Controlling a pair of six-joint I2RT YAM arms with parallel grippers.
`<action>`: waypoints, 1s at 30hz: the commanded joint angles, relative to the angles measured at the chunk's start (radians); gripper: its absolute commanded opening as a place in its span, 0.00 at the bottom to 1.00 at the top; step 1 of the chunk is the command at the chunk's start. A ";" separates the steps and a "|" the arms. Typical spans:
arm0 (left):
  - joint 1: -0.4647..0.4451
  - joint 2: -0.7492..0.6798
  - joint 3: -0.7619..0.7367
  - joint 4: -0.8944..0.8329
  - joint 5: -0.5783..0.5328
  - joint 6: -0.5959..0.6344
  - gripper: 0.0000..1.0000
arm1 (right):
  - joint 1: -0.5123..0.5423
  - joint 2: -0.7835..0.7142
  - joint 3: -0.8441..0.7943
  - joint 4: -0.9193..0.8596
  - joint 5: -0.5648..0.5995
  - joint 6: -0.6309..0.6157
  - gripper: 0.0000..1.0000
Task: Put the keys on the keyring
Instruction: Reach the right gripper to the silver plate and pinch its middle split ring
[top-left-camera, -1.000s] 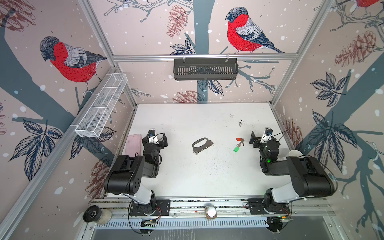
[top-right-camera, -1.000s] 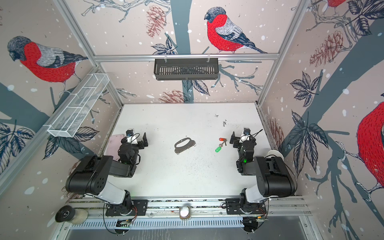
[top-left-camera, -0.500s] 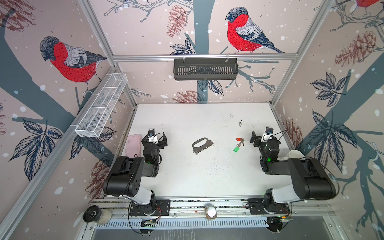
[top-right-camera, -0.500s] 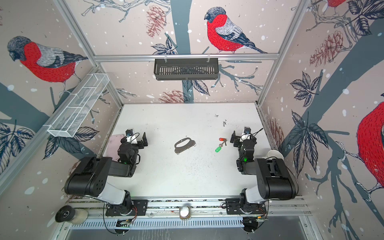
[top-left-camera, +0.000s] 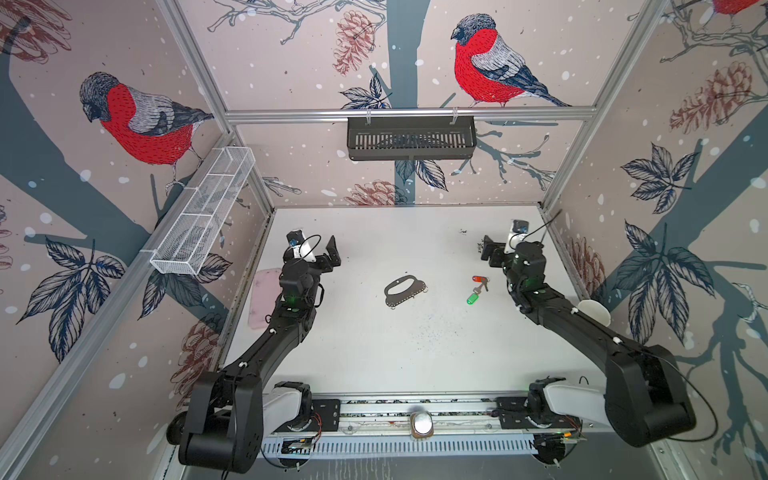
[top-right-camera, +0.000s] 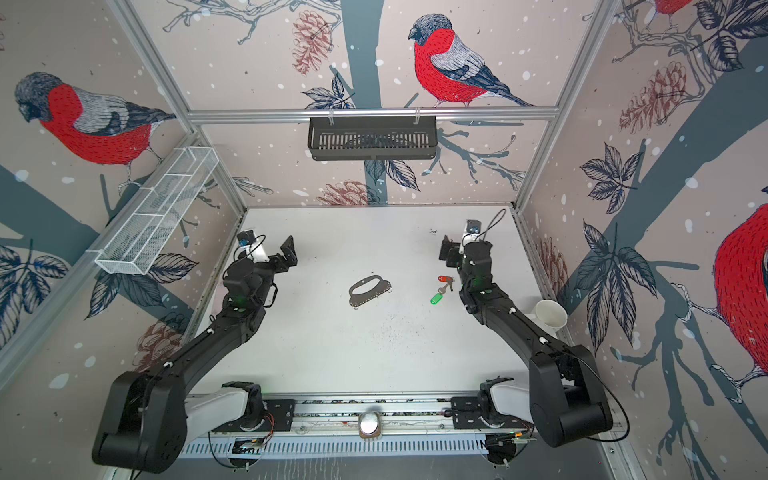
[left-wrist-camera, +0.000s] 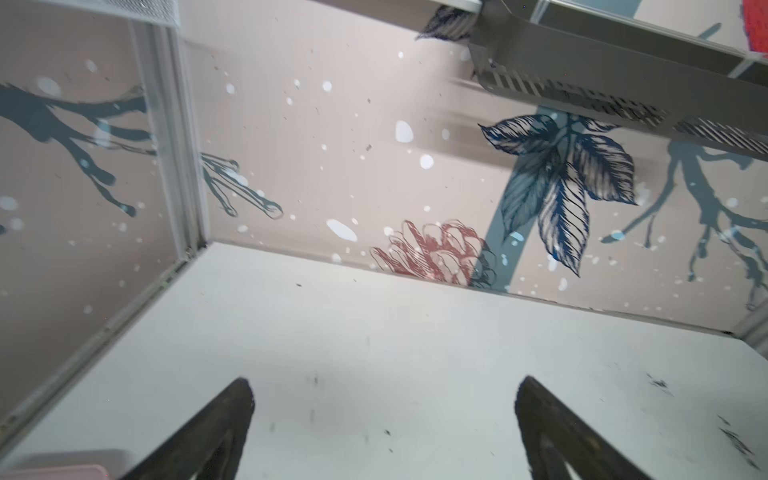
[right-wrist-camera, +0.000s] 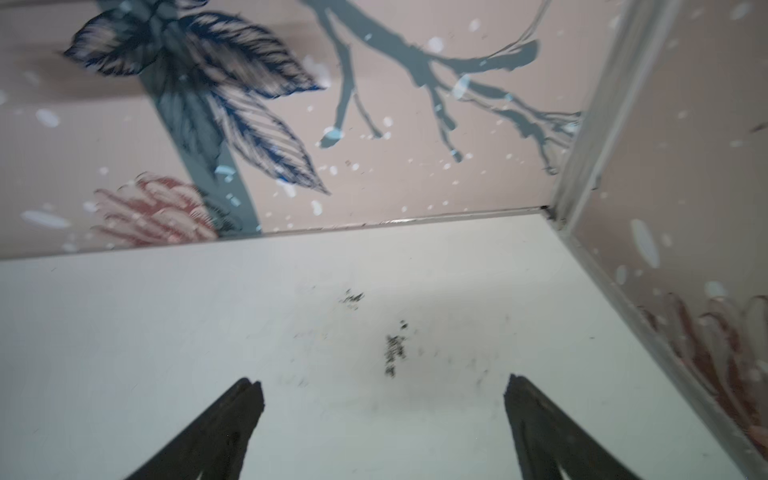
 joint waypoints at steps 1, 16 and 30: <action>-0.051 -0.043 -0.023 -0.152 0.022 -0.099 0.98 | 0.098 0.009 0.006 -0.128 -0.002 0.041 0.88; -0.082 -0.214 -0.109 -0.370 0.106 -0.221 0.97 | 0.473 0.367 0.117 -0.206 0.008 0.192 0.59; -0.118 -0.149 -0.091 -0.361 0.145 -0.225 0.97 | 0.575 0.569 0.290 -0.323 0.101 0.240 0.51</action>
